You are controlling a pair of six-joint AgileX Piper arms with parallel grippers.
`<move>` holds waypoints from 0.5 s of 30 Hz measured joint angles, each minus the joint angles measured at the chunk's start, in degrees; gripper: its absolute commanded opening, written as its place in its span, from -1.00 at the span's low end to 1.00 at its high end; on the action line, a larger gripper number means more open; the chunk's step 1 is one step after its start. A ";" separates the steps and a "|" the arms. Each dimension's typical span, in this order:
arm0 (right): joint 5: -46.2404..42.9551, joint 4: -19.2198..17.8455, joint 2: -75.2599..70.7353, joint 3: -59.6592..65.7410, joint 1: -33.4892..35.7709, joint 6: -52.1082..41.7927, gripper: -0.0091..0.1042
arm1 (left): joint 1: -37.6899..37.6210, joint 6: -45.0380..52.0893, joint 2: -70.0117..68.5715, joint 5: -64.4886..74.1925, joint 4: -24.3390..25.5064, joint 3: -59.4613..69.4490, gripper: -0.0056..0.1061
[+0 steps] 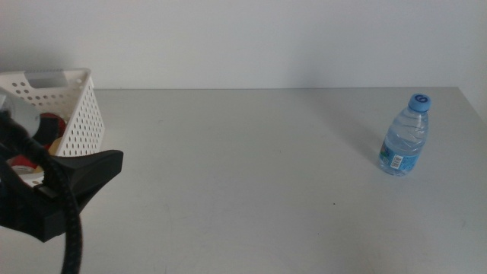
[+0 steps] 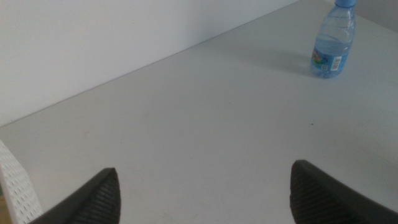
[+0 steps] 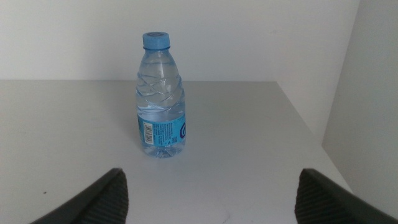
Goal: Use arms to grab the bottles and put them into the dustbin to the left of the table.
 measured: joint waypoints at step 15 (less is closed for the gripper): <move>-29.40 -11.55 26.64 0.00 0.00 0.21 0.49 | 0.00 0.00 0.00 0.00 0.16 0.00 0.77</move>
